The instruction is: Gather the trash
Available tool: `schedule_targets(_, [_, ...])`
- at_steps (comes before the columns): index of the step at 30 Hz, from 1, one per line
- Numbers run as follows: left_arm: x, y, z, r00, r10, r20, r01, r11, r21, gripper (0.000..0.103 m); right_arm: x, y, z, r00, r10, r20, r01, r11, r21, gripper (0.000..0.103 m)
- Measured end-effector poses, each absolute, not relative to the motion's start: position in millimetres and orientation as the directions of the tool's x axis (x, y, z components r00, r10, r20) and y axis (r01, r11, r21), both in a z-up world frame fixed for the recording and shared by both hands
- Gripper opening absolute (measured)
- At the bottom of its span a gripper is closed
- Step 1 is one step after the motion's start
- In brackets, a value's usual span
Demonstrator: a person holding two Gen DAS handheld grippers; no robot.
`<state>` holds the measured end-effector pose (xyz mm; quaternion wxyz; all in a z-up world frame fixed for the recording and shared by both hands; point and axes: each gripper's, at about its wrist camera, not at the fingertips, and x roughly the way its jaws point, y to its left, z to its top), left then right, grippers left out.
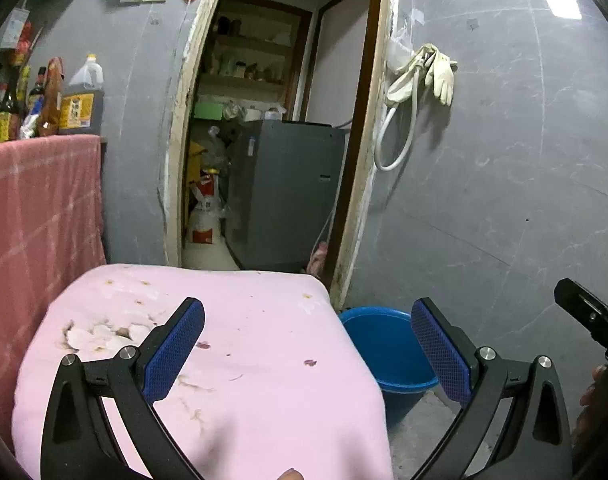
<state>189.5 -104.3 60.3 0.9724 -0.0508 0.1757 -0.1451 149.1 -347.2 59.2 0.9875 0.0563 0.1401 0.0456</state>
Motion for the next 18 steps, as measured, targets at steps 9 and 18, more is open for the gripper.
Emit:
schedule_targets(9, [153, -86, 60, 0.914, -0.277, -0.296, 0.246, 0.96, -0.136, 0.101, 115, -329, 58, 0.961, 0.096, -0.259, -0.073, 0.992, 0.099, 0.103])
schedule_targets(18, [117, -72, 47, 0.929, -0.251, -0.273, 0.222, 0.966, -0.132, 0.101, 86, -313, 41, 0.963, 0.067, -0.262, -0.048, 0.996, 0.081, 0.103])
